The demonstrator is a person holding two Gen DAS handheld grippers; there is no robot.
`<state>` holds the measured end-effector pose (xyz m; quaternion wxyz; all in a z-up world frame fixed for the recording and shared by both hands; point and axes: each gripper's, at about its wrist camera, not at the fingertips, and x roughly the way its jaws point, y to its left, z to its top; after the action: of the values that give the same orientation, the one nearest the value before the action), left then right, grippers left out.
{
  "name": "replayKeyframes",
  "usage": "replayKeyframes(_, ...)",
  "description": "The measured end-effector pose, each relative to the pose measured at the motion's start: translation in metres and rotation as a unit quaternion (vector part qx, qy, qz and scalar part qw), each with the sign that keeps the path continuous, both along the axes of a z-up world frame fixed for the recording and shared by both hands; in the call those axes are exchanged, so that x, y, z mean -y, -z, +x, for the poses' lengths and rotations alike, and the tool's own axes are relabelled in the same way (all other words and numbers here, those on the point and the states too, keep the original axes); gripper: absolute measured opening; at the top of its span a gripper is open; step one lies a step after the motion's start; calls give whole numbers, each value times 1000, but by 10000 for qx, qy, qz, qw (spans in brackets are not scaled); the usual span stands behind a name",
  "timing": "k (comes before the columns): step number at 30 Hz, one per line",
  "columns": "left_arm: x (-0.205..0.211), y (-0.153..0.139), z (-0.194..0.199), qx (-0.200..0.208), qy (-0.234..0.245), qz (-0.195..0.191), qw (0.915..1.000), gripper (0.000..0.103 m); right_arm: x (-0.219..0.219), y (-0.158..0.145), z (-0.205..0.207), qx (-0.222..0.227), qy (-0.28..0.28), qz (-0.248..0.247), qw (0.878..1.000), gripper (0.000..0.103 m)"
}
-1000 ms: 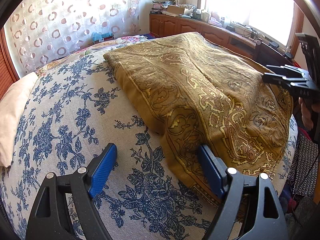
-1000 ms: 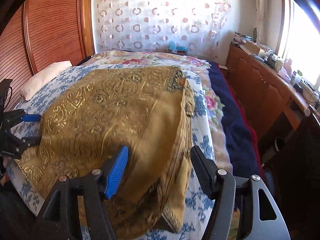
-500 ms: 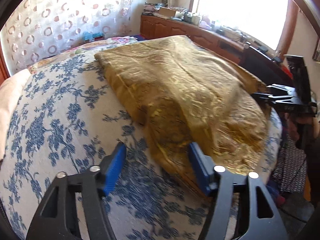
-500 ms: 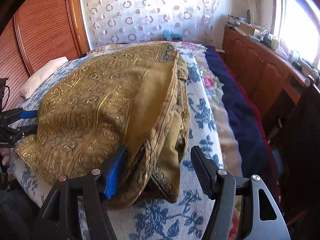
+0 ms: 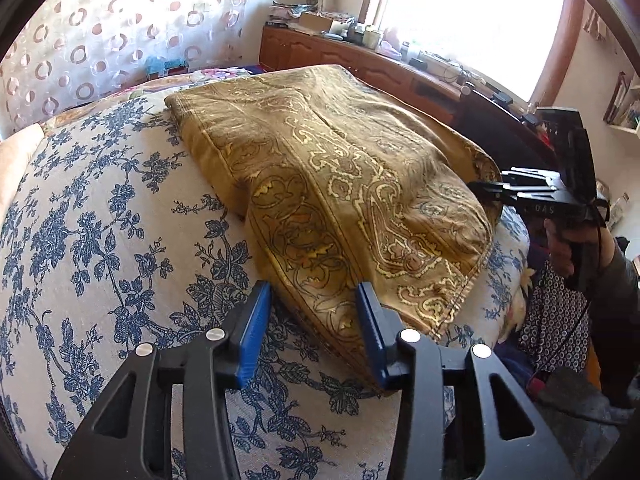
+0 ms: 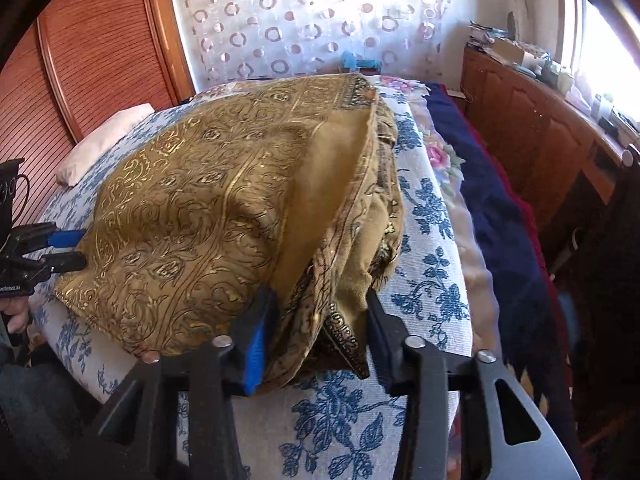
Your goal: Fold small clothes
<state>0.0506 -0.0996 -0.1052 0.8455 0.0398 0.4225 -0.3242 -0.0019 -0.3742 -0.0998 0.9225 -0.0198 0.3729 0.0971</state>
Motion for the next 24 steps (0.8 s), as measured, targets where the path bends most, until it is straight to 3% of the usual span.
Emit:
replayKeyframes(4,-3,0,-5,-28,116,-67,9999,44,0,-2,-4,74,-29,101,9999,22)
replayKeyframes(7,-1,1,-6,-90,229,-177,9995,30,1,0,-5,137,-73,129,9998,15)
replayKeyframes(9,-1,2,-6,-162,272,-306,9990,11,2,0,-7,167,-90,186,9996,11)
replayKeyframes(11,-6,-4,-7,-59,103,-560,9984,7,5,-1,-10,262,-91,287,9992,10)
replayKeyframes(14,-15,-27,-7,147,-16,-1013,9947,6,13,-12,-20,557,-113,570,9968,9)
replayKeyframes(17,-19,-51,-3,424,-115,-1186,9920,5,21,-29,-24,836,-152,921,9921,8)
replayKeyframes(24,-16,-106,52,951,-329,-1285,9866,5,22,-77,3,1334,-177,1136,9844,8)
